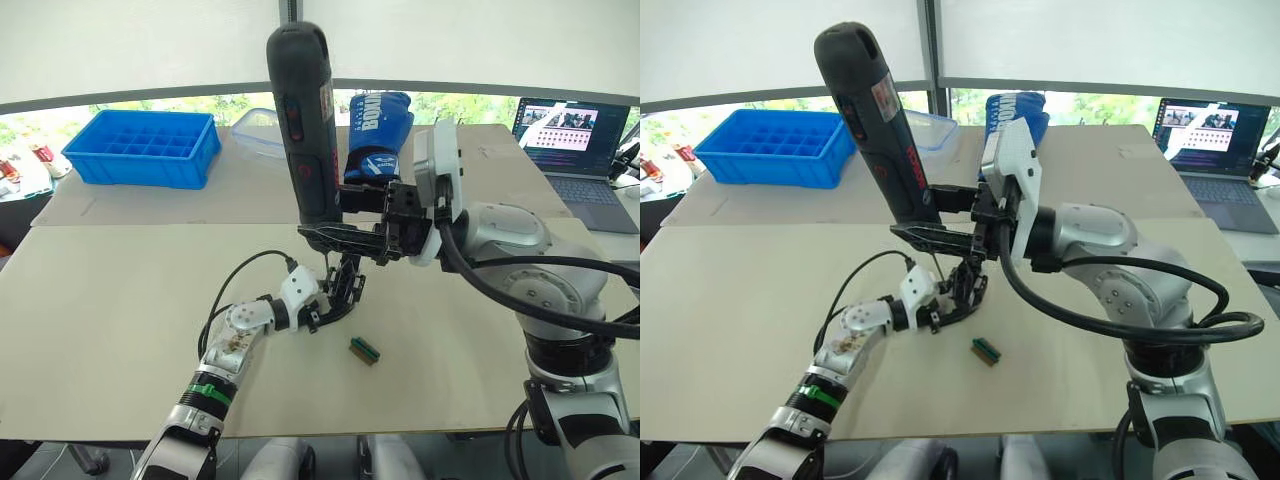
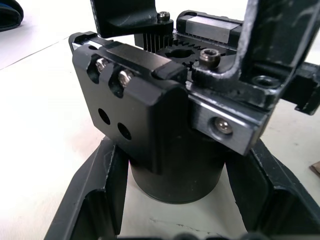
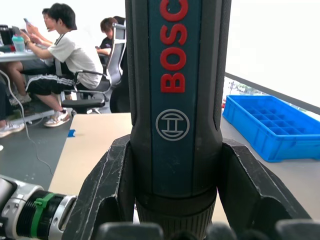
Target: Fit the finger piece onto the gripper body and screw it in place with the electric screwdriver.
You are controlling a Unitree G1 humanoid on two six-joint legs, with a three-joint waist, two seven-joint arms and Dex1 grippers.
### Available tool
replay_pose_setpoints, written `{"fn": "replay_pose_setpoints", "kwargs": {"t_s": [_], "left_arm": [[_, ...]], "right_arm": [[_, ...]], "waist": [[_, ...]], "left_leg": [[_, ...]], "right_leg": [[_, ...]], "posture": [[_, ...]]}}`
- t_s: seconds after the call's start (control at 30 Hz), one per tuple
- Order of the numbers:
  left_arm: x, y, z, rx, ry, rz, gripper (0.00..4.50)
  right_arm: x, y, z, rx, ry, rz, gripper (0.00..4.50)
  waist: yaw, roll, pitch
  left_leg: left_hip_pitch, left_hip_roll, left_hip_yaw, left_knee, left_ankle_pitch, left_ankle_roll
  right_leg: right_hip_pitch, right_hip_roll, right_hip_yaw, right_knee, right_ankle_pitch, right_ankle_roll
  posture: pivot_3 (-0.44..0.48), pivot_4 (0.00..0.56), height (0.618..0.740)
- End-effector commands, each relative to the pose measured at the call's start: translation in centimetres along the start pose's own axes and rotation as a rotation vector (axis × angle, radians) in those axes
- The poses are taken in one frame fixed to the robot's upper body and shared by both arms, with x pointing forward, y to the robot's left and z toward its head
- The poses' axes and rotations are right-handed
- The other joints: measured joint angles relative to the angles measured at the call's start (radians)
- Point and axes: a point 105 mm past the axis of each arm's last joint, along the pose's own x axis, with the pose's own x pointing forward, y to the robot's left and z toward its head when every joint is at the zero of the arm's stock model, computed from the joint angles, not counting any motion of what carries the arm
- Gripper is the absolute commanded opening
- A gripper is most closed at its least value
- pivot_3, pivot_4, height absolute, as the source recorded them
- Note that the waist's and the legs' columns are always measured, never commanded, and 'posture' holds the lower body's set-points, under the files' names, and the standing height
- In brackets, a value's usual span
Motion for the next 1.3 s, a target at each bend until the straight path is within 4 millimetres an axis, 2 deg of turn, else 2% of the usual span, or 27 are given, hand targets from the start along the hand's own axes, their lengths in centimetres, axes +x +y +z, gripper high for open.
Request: {"fn": "replay_pose_setpoints", "kwargs": {"t_s": [0.03, 0.4, 1.3], "left_arm": [[0.1, 0.4, 0.7, 0.017, -0.022, 0.006, 2.30], [-0.1, 0.5, 0.8, 0.016, -0.025, 0.004, 2.30], [-0.1, 0.5, 1.3, 0.021, -0.044, 0.003, 2.30]], "right_arm": [[-0.1, -0.1, 1.6, -0.081, -0.061, -0.004, 1.91], [0.0, -0.7, 0.6, -0.074, -0.048, -0.026, 1.91], [0.0, -0.6, -1.2, -0.068, -0.029, -0.035, 1.91]], "waist": [[-0.001, 0.000, 0.000], [-0.006, 0.000, 0.000], [-0.008, 0.000, 0.000]], "left_leg": [[0.000, 0.000, 0.000, 0.000, 0.000, 0.000], [0.000, 0.000, 0.000, 0.000, 0.000, 0.000], [0.000, 0.000, 0.000, 0.000, 0.000, 0.000]], "right_leg": [[0.000, 0.000, 0.000, 0.000, 0.000, 0.000], [0.000, 0.000, 0.000, 0.000, 0.000, 0.000], [-0.001, 0.001, 0.000, 0.000, 0.000, 0.000]], "posture": [[0.000, 0.150, 0.740], [0.000, 0.150, 0.740], [0.000, 0.150, 0.740]]}}
